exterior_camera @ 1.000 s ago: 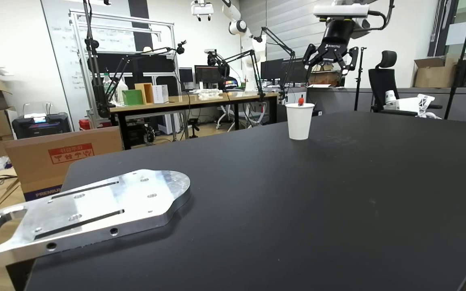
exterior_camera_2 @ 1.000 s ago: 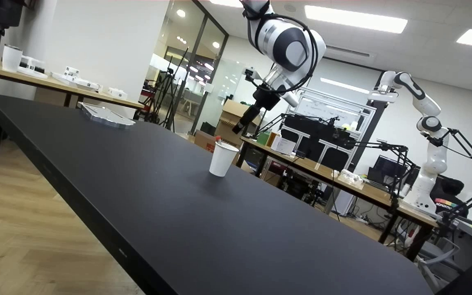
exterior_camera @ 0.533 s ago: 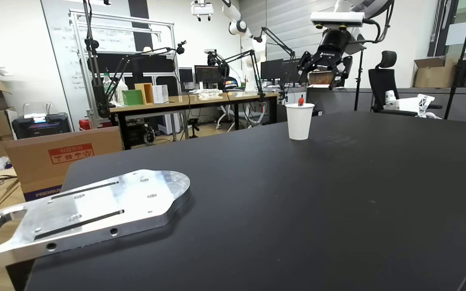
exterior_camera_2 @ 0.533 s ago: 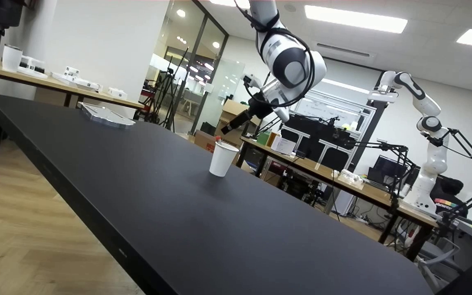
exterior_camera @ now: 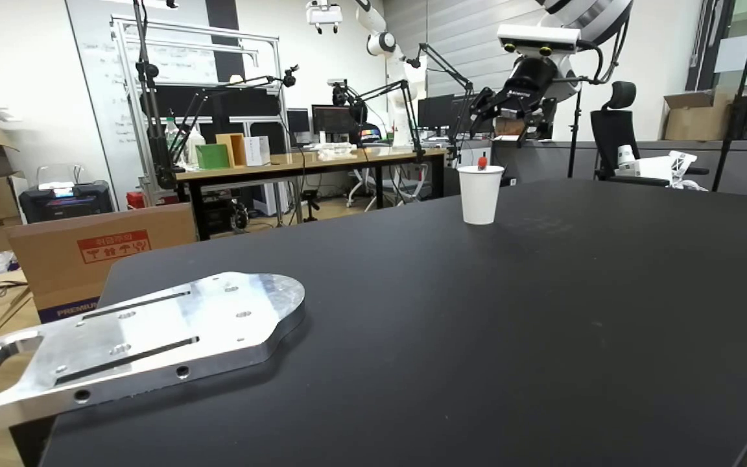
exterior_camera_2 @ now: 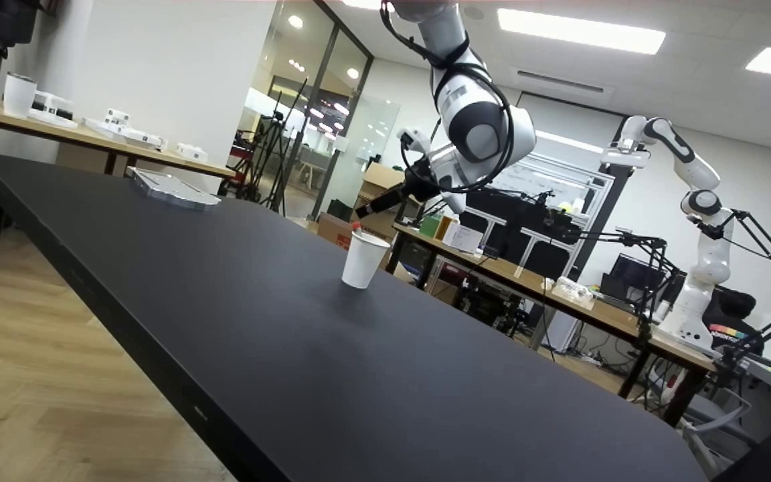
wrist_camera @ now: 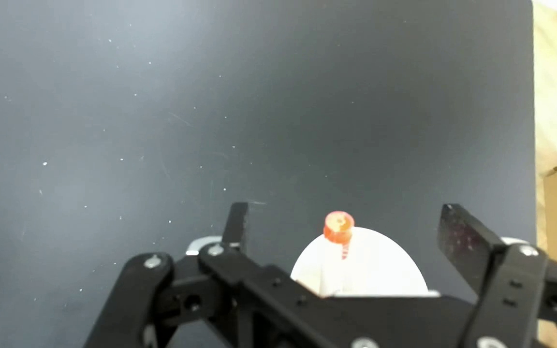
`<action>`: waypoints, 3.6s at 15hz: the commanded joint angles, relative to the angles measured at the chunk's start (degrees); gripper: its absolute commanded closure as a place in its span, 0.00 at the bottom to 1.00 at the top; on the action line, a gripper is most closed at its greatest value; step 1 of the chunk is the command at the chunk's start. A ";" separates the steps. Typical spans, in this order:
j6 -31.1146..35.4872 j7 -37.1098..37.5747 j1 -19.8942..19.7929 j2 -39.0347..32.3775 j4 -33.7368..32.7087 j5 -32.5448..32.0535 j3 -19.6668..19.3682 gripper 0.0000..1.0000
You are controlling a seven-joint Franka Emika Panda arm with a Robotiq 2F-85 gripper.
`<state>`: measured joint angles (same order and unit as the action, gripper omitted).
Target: Remove the marker from the cup and put it on the table
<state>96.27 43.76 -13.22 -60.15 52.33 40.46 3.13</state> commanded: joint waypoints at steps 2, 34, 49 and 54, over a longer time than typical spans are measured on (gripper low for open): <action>-3.34 1.47 -0.18 -4.24 -7.53 0.01 0.53 0.00; -3.86 1.00 1.66 -9.77 -13.38 -2.01 0.00 0.67; -6.47 2.16 1.92 -7.31 -16.06 -1.80 0.84 0.95; -12.71 2.25 0.87 -3.11 -16.84 1.58 3.71 0.95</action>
<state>88.37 43.91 -11.47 -65.68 36.88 40.27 4.87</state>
